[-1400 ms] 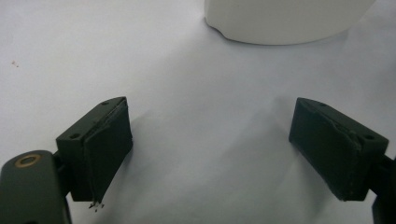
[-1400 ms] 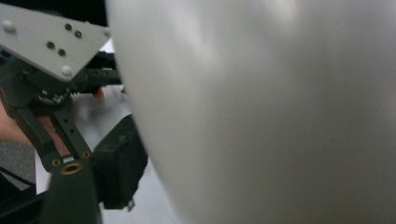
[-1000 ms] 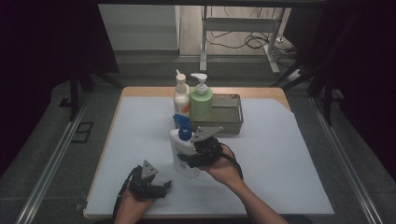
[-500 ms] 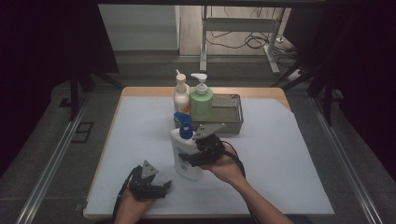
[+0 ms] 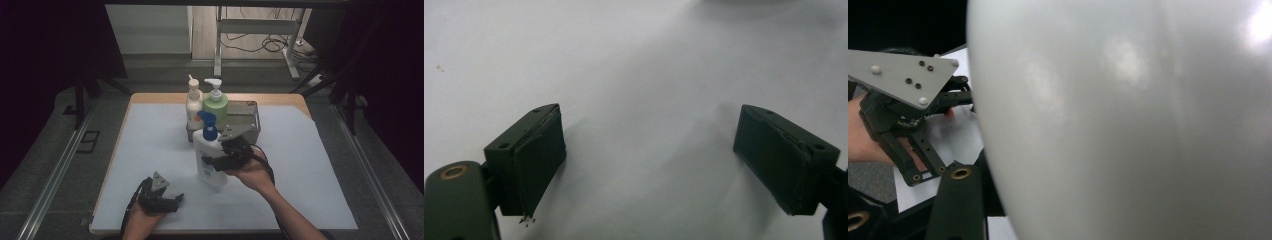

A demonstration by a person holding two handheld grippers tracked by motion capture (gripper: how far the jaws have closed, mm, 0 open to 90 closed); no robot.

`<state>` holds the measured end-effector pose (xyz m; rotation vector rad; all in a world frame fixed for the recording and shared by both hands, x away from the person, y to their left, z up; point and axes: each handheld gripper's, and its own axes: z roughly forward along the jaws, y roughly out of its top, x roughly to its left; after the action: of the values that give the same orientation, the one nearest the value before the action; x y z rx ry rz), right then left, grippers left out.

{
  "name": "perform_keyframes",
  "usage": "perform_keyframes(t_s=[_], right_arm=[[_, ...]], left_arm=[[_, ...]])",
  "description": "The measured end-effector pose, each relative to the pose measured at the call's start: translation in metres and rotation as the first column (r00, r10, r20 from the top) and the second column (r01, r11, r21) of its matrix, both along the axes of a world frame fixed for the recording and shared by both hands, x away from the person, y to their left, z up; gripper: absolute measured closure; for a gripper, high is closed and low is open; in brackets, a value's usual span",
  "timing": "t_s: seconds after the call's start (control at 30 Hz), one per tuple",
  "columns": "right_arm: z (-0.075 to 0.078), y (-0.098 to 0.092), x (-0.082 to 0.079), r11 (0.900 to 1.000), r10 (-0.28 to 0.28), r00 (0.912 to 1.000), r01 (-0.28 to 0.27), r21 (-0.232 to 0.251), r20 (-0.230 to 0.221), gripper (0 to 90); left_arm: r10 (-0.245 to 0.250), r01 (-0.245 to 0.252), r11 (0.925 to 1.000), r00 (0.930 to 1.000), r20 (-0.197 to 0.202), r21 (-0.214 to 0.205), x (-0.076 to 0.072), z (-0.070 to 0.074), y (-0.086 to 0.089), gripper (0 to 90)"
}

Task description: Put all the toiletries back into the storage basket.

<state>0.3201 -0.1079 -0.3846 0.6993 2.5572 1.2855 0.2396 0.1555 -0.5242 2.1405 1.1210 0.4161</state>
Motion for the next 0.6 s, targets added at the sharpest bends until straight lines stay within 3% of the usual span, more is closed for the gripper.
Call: perform_keyframes(t_s=[0.6], right_arm=[[0.026, -0.042, 0.018, 0.9934, -0.114, 0.9934, 0.114, -0.009, 0.017, 40.1]], left_arm=[[-0.001, 0.001, 1.0, 1.0, -0.001, 0.001, 0.0, 0.0, 0.0, 12.8]])
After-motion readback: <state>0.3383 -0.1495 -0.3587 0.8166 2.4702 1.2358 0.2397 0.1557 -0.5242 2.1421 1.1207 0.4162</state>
